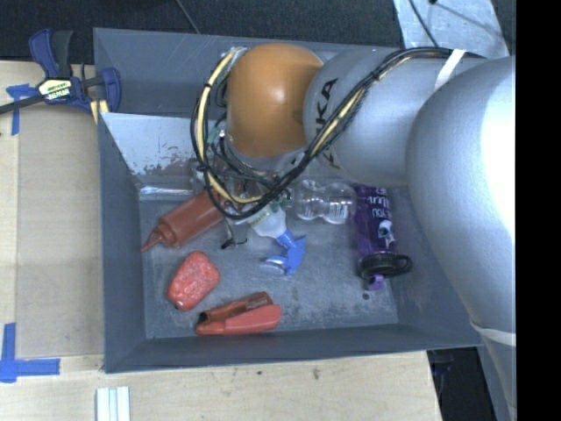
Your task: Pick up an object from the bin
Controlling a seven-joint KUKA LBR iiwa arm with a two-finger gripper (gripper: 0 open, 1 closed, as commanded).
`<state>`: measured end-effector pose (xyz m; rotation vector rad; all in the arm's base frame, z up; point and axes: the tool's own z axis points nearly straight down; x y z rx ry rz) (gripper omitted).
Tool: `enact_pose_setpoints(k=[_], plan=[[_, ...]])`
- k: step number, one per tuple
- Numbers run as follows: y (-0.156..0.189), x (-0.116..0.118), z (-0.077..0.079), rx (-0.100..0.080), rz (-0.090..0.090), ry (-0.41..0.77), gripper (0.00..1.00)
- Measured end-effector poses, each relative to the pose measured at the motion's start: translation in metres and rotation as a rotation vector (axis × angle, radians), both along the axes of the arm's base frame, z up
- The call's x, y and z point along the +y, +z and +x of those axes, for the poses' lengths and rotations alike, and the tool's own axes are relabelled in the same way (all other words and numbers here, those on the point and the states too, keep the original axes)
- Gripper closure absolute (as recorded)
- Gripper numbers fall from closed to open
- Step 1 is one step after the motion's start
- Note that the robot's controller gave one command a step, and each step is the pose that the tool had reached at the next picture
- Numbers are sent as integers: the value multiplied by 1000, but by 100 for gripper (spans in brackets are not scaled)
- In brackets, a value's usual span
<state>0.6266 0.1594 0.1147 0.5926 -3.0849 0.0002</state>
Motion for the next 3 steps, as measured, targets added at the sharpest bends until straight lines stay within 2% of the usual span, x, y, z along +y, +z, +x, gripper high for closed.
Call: enact_pose_setpoints(k=[1,2,3], plan=[[-48,29,0,2,1,-102,0],[-44,11,1,2,-1,-28,100],[-44,11,1,2,0,-28,100]])
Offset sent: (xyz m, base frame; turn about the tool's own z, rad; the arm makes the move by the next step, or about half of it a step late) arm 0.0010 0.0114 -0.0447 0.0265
